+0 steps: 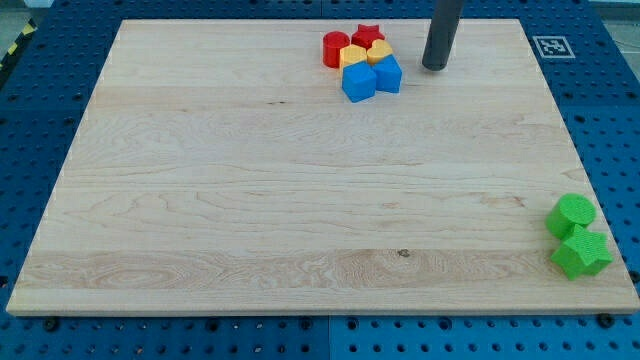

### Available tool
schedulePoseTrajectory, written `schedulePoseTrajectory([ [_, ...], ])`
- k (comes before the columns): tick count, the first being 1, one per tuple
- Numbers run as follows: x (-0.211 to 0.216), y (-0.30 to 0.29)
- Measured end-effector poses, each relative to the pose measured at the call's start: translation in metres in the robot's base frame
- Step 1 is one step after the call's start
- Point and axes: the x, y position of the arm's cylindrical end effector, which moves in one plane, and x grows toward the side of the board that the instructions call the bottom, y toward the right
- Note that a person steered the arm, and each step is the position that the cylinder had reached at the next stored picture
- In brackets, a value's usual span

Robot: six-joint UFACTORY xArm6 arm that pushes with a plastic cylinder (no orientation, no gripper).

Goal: Move your arm away from the group of blocks

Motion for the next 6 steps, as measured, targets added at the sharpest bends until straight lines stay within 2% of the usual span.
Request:
schedulePoseTrajectory([
  [3, 0.0, 0.013],
  [6, 0.009, 0.113],
])
